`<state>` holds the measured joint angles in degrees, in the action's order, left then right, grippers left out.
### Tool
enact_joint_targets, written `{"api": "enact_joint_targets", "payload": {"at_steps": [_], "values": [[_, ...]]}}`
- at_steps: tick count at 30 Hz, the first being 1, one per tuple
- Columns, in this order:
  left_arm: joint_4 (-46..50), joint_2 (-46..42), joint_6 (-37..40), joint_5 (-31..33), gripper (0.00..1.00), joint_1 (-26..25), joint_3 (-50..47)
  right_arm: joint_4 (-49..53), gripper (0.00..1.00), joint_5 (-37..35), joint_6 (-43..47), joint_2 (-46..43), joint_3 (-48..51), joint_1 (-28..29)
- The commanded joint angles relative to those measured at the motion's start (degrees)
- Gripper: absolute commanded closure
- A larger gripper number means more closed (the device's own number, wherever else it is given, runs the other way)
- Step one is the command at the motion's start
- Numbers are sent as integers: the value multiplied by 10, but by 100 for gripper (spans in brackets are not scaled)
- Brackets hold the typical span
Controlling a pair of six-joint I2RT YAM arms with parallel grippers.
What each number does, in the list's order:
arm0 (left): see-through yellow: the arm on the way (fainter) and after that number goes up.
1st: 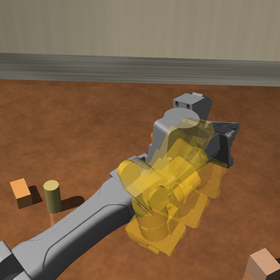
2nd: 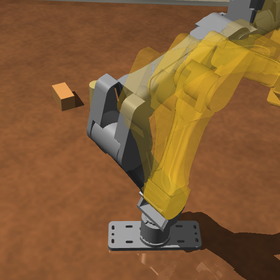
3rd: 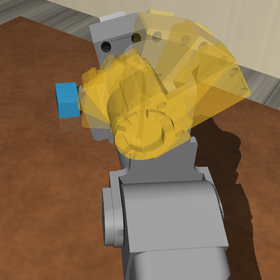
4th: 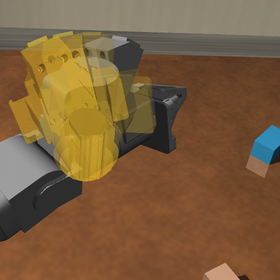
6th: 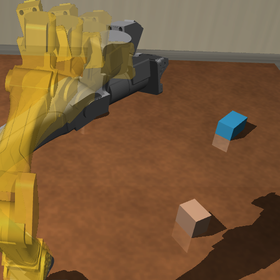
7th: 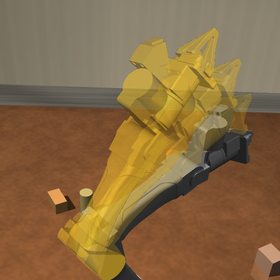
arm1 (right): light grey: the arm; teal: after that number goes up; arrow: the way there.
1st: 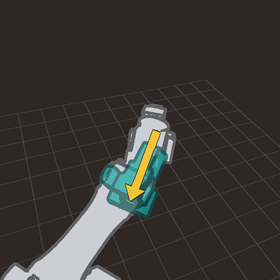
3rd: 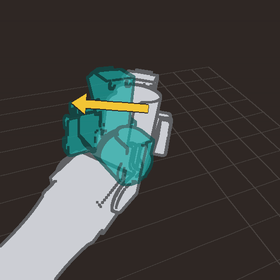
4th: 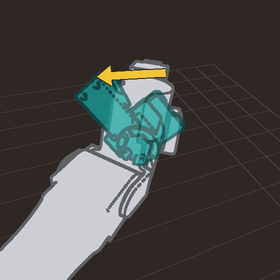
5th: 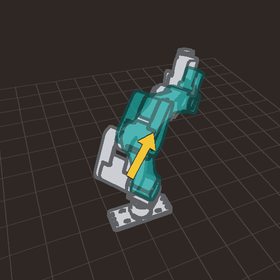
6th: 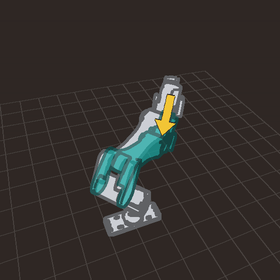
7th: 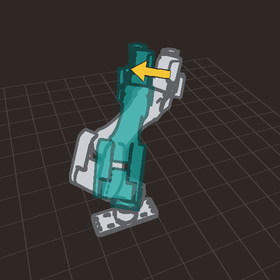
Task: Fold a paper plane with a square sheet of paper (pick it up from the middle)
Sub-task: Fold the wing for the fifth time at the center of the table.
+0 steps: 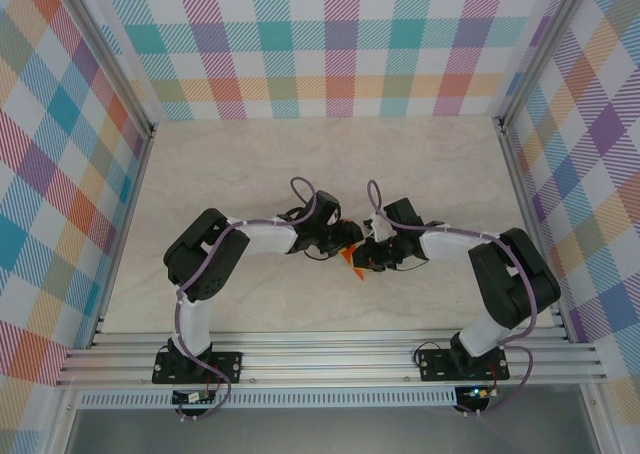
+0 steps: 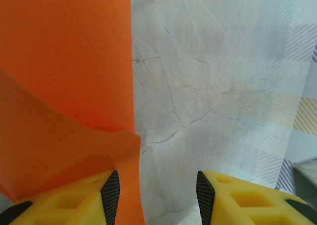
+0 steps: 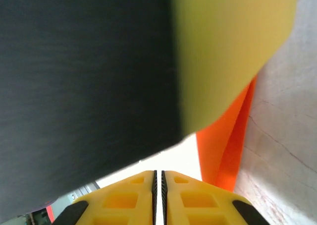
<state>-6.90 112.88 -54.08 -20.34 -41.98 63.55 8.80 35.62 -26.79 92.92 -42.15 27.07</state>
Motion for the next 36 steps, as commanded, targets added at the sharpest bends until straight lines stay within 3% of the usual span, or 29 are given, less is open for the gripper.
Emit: {"api": "enact_joint_targets", "payload": {"at_steps": [1, 11, 16, 36], "values": [[29, 12, 14, 2, 52, -2, 9, 14, 87, 10, 2, 31, -21, -2], [42, 12, 21, 4, 52, -2, 12, 6, 87, 6, -6, 73, -5, -5], [47, 14, 23, 3, 52, -3, 17, 8, 87, 31, -6, 61, 3, -6], [62, 20, 23, 14, 54, -1, 19, 26, 86, 12, -9, 35, 60, -7]]}}
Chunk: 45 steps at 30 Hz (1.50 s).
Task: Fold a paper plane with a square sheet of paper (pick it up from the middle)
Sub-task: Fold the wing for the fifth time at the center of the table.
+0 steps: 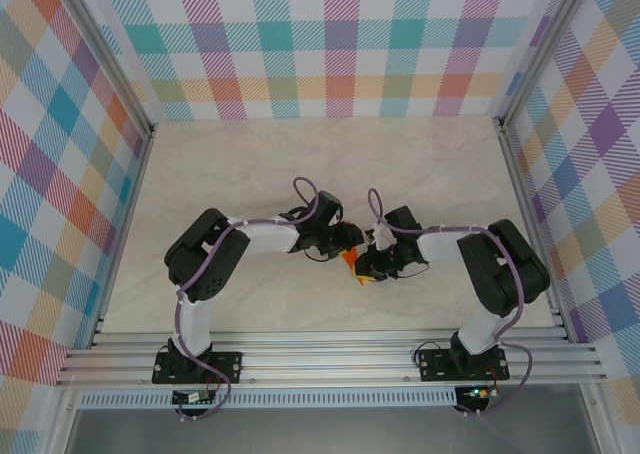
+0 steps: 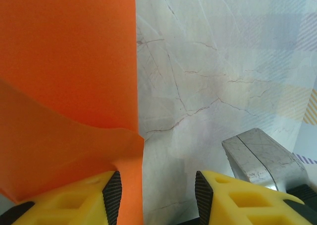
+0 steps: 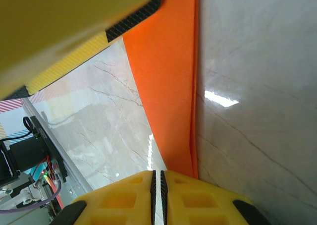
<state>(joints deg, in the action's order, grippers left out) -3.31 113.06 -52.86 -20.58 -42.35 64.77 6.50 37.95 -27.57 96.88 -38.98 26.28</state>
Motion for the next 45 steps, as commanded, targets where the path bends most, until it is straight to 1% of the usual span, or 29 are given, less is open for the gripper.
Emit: {"api": "enact_joint_targets", "payload": {"at_steps": [1, 5, 9, 12, 15, 17, 22, 27, 30, 42, 45], "values": [[28, 19, 10, 18, 54, 2, 7, 52, 87, -17, -2, -11, 29, 1], [27, 18, 10, 18, 54, 2, 6, 57, 87, -39, -11, -42, 43, 1], [27, 20, 11, 16, 54, 2, 6, 68, 88, -55, -8, -21, 45, 4], [26, 21, 11, 15, 54, 2, 6, 83, 88, -79, -12, -8, 41, 15], [28, 22, 11, 15, 54, 2, 7, 120, 89, -122, -13, -9, 22, 32], [30, 22, 11, 16, 54, 2, 8, 134, 90, -134, -14, -10, 15, 43], [32, 22, 13, 16, 55, 2, 8, 127, 91, -136, -40, -35, 36, 46], [32, 22, 13, 15, 54, 2, 8, 112, 90, -99, -48, -48, 49, 46], [32, 21, 13, 14, 54, 2, 9, 117, 91, -110, -49, -43, 57, 46], [33, 24, 14, 13, 54, 3, 13, 129, 90, -82, -49, -73, 86, 46], [33, 25, 14, 13, 54, 2, 13, 141, 90, -94, -50, -86, 92, 46]]}}
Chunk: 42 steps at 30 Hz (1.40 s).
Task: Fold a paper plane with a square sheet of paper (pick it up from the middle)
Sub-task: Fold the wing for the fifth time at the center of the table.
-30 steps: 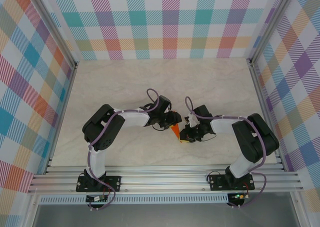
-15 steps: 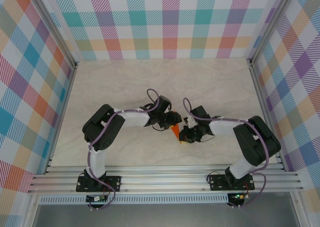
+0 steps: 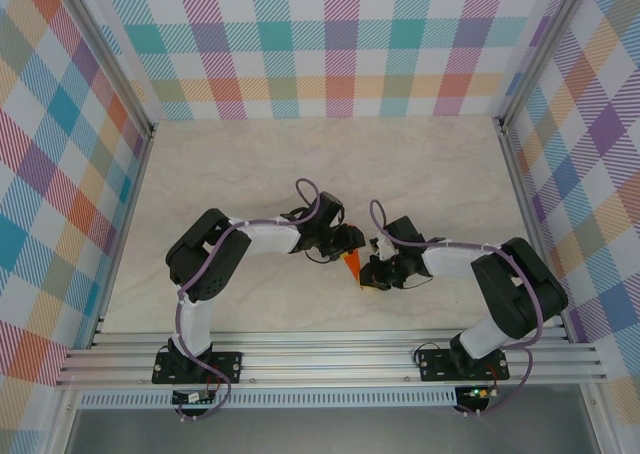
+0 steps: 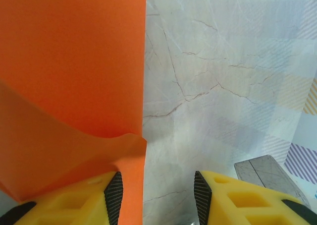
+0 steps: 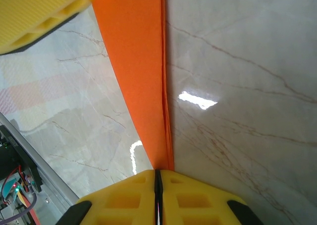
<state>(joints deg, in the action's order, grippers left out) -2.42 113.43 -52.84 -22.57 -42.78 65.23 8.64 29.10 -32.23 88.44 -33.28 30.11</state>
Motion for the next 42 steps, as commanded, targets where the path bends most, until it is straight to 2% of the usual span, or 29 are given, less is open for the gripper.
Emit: {"api": "enact_joint_targets", "payload": {"at_steps": [1, 8, 13, 19, 29, 33, 37, 42], "values": [[26, 21, 13, 34, 54, 7, 9, 119, 90, -6, -7, -5, 39, 7], [25, 22, 15, 28, 54, 7, 12, 123, 89, -8, -12, -24, 47, 8], [25, 21, 18, 23, 54, 8, 12, 139, 89, -32, -15, -74, 18, 8], [23, 21, 19, 15, 54, 7, 13, 100, 88, -28, -43, -98, -26, 8], [23, 23, 20, 9, 54, 7, 20, -45, 87, -12, -107, 5, -45, 7], [23, 24, 21, 7, 53, 8, 22, -17, 87, -40, -86, 42, -49, 8], [24, 14, 26, 0, 52, 7, 27, 24, 92, -70, -64, 65, -33, 7], [60, 1, 56, 2, 49, 7, 58, 38, 94, -87, -51, 78, -11, 7]]}}
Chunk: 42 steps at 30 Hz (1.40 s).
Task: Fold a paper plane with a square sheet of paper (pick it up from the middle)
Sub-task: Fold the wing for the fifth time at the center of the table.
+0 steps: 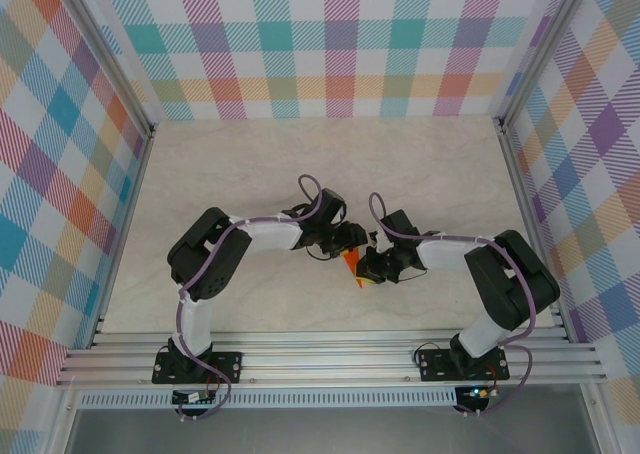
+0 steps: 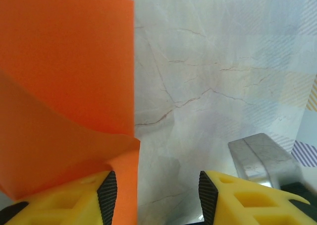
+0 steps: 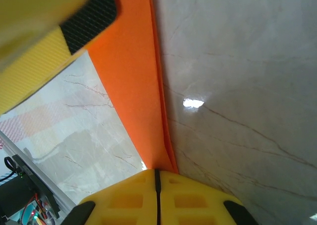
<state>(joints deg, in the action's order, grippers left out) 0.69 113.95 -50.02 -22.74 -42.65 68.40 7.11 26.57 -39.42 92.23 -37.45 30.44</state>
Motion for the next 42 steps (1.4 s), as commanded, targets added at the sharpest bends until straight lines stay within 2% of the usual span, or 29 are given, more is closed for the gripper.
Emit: {"api": "enact_joint_targets", "payload": {"at_steps": [1, 9, 15, 21, 27, 35, 42], "values": [[32, -6, 32, 2, 49, 6, 32, 53, 94, -62, 22, 44, 33, 4], [55, -43, 53, 3, 44, 21, 42, 61, 94, -76, 24, 50, 35, 5], [0, -86, 47, -36, 38, 20, -4, 63, 94, -74, 20, 52, 25, 4], [-7, -108, 55, -56, 37, 19, -43, 61, 94, -71, 17, 54, 18, 4], [-37, -89, 53, -58, 37, 18, -66, 62, 94, -73, 14, 56, 17, 5], [-91, -29, 47, -52, 38, 18, -48, 66, 93, -70, 18, 58, 19, 4], [-70, -10, 60, -25, 40, 21, -40, 75, 94, -70, 24, 58, 24, 4]]}}
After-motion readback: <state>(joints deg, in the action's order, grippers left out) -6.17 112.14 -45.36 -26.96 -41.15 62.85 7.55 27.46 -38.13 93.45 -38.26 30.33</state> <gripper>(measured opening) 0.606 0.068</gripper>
